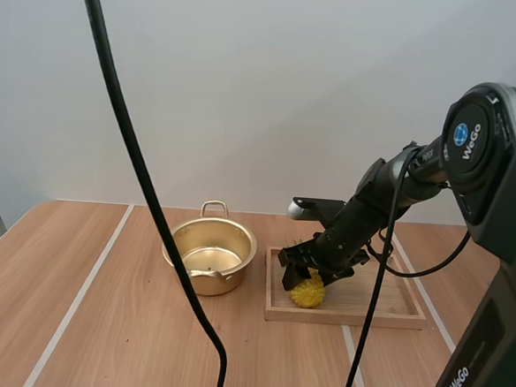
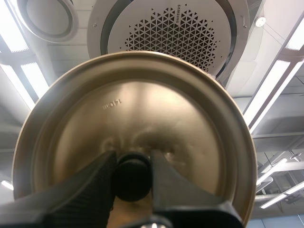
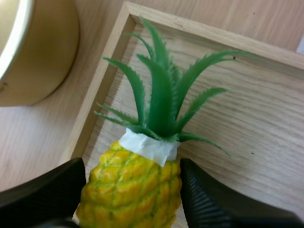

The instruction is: Open the pot, put the pineapple inside, and close it

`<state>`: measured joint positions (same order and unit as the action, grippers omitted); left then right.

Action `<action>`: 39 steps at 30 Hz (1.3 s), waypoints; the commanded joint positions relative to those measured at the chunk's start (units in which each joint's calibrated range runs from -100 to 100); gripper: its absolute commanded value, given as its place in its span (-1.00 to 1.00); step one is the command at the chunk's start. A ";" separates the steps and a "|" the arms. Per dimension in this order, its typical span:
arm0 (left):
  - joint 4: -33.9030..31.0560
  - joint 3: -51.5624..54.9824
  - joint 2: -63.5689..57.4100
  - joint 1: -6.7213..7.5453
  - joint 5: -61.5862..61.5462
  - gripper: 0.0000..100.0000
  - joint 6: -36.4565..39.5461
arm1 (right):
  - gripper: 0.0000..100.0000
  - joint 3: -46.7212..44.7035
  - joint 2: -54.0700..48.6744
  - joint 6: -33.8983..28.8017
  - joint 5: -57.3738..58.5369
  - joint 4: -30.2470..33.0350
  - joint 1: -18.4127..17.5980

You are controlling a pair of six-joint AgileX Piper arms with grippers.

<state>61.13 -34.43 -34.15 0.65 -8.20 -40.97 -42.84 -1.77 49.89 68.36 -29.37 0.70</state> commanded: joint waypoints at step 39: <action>0.36 -0.25 -0.14 0.08 0.26 -1.00 -1.94 | -1.00 10.46 -50.77 2.21 -31.14 -11.12 5.53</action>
<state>61.13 -34.43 -34.15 0.65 -8.20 -42.51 -32.30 -53.56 45.41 36.31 -34.38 6.61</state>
